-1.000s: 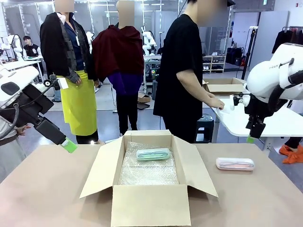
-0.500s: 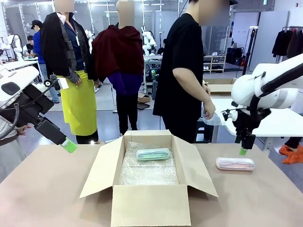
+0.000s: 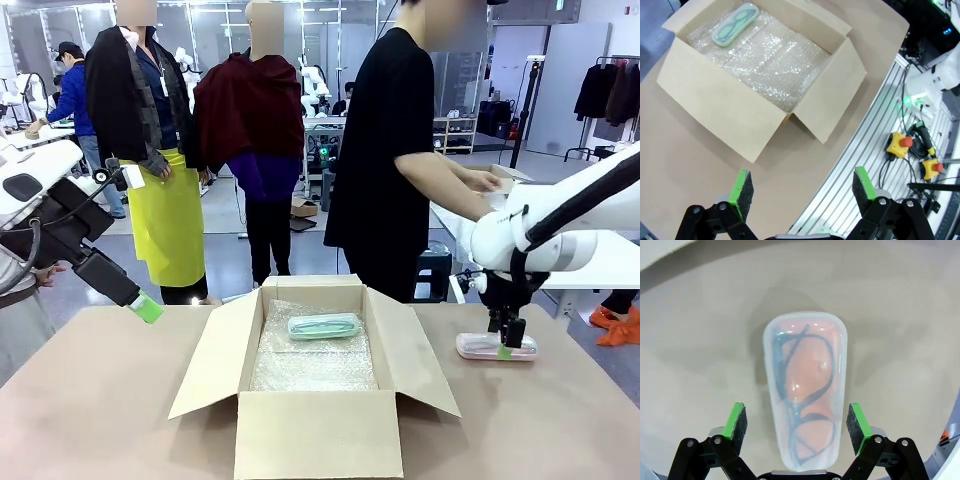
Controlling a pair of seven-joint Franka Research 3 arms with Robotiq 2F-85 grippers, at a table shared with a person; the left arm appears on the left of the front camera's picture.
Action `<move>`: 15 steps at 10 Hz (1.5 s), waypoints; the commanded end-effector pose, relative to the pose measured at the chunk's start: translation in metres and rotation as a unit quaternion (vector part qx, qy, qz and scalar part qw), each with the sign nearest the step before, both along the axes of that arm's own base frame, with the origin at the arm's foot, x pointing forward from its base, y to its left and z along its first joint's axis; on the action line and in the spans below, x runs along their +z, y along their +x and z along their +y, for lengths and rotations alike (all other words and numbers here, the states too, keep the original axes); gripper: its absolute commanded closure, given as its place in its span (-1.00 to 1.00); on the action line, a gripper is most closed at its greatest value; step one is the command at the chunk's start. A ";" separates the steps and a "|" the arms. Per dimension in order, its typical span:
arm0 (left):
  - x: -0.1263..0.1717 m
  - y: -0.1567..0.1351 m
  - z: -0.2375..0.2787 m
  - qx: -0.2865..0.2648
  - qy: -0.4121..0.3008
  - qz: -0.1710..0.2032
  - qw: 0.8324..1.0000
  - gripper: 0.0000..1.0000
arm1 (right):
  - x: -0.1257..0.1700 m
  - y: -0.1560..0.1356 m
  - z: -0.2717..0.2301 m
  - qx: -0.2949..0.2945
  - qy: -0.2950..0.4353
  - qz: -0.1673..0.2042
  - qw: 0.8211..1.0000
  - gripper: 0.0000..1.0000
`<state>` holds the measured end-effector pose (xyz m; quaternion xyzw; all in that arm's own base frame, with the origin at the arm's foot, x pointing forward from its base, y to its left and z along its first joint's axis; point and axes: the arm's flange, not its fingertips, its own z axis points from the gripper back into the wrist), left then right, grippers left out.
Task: Pack the glasses set securely to prepare it for shipping.
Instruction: Put the Glasses case from the right side of the table into the Package Box.
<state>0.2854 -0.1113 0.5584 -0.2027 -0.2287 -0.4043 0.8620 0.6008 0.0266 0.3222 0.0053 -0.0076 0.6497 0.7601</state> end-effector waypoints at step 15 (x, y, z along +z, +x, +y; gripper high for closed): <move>0.000 -0.001 0.001 -0.001 0.001 0.000 1.000 -1.00 | 0.114 0.000 0.027 -0.085 -0.018 0.013 0.996 0.37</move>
